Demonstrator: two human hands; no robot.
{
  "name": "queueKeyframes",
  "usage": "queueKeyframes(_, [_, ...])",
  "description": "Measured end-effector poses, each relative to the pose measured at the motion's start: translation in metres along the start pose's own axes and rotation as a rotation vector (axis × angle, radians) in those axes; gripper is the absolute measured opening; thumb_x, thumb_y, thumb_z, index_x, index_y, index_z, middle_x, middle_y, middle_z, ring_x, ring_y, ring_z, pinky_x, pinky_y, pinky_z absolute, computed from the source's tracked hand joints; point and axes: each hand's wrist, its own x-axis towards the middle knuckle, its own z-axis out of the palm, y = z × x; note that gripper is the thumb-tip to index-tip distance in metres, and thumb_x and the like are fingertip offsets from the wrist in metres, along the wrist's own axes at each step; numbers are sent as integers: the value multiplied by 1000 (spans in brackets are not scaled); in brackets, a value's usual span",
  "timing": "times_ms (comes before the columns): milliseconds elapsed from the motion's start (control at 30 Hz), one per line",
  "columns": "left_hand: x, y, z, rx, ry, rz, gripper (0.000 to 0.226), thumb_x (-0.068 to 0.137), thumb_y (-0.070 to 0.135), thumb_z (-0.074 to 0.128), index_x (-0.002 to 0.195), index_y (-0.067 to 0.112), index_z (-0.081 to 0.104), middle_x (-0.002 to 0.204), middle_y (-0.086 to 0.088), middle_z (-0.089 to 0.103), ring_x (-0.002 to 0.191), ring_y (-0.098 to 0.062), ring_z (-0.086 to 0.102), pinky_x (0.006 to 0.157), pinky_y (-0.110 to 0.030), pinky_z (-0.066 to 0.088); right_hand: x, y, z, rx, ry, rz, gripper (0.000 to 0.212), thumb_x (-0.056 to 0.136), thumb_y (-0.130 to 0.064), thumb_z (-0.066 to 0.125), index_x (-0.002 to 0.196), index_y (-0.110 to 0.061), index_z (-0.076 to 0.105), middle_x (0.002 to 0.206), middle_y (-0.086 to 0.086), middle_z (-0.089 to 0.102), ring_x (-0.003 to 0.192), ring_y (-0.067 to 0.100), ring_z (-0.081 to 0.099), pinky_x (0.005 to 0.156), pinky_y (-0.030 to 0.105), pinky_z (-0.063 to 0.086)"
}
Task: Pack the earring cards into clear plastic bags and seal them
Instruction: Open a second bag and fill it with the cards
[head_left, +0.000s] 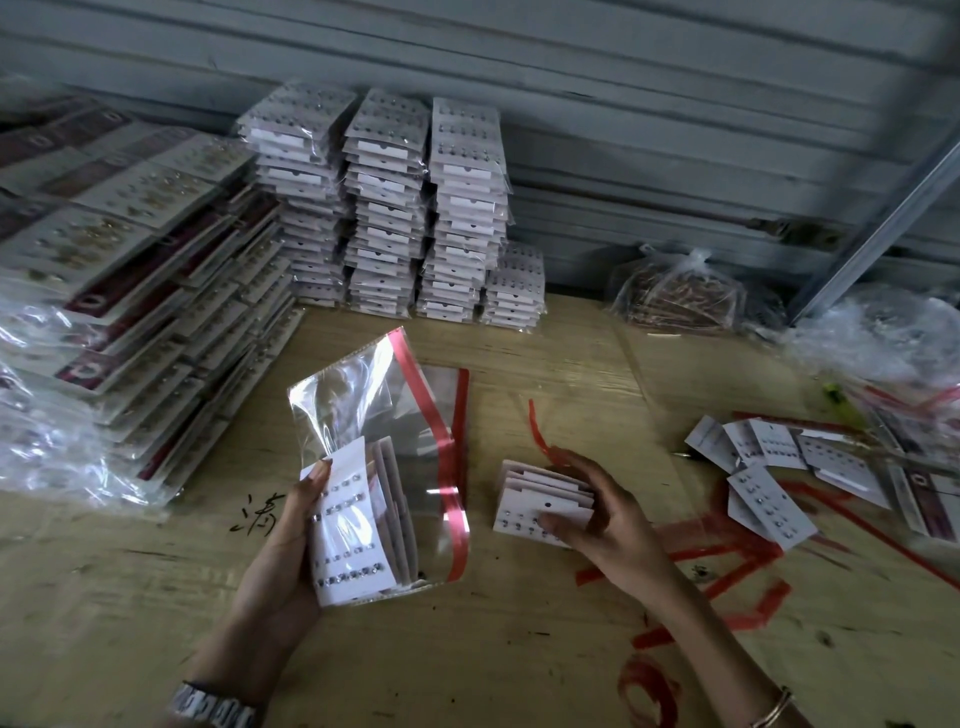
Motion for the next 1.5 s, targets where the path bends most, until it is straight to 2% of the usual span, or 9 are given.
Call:
queueKeyframes(167, [0, 0, -1, -6, -14, 6, 43, 81, 53, 58, 89, 18, 82, 90, -14, 77, 74, -28, 76, 59, -39, 61, 0, -9, 2, 16, 18, -60, 32, 83, -34, 77, 113, -35, 68, 106, -10, 74, 97, 10, 71, 79, 21, 56])
queueKeyframes(400, [1, -2, -4, -1, -18, -2, 43, 79, 55, 60, 88, 19, 82, 90, -14, 77, 73, -29, 76, 59, -40, 61, -4, -12, -1, 1, -8, -109, 38, 81, -41, 77, 116, -29, 67, 106, -10, 73, 98, 12, 71, 82, 28, 58])
queueKeyframes(600, [1, -2, -5, -36, -50, -11, 47, 81, 53, 62, 106, 17, 78, 101, -14, 76, 82, -28, 76, 65, -40, 61, -6, -5, 0, 32, -33, -46, 43, 81, -35, 75, 122, -32, 61, 111, -10, 71, 102, 9, 68, 83, 20, 54])
queueKeyframes(733, [2, -3, -5, -36, -65, -6, 43, 83, 52, 60, 101, 17, 80, 98, -14, 76, 80, -29, 76, 64, -41, 61, -2, -16, -6, -83, -71, -29, 49, 79, -32, 76, 123, -36, 55, 112, -19, 68, 102, 3, 67, 83, 17, 53])
queueKeyframes(867, [1, -3, -6, 15, -50, 1, 43, 80, 56, 62, 95, 19, 81, 94, -15, 77, 77, -29, 76, 61, -40, 61, 11, -56, -31, -331, -263, 24, 34, 82, -35, 78, 111, -38, 60, 102, -19, 70, 93, -1, 68, 77, 19, 55])
queueKeyframes(933, [0, -2, -6, 25, -54, 5, 47, 77, 58, 69, 100, 19, 79, 97, -16, 76, 79, -30, 76, 63, -41, 61, 17, -79, -43, -651, -343, -15, 31, 80, -46, 76, 104, -37, 57, 87, -20, 66, 81, -6, 63, 62, 11, 47])
queueKeyframes(1033, [-1, -1, -6, 32, -89, -26, 69, 64, 62, 83, 116, 18, 73, 106, -16, 74, 87, -32, 75, 71, -44, 60, 25, -103, -43, -1078, -440, -131, 28, 82, -44, 69, 99, -30, 52, 76, -20, 51, 67, -4, 50, 49, 15, 33])
queueKeyframes(1200, [-1, 0, -7, 5, -146, -27, 74, 60, 62, 86, 117, 16, 73, 106, -18, 74, 87, -32, 75, 70, -45, 60, 34, -105, -23, -1254, -599, -101, 38, 89, -33, 64, 121, -17, 52, 107, 0, 62, 92, 18, 61, 73, 35, 52])
queueKeyframes(1500, [-1, -2, -9, 14, -142, -39, 67, 60, 62, 86, 108, 17, 76, 102, -18, 75, 84, -33, 75, 67, -44, 61, 28, -85, -23, -1119, -541, -160, 52, 89, -47, 64, 128, -19, 45, 112, -3, 65, 96, 15, 63, 78, 34, 53])
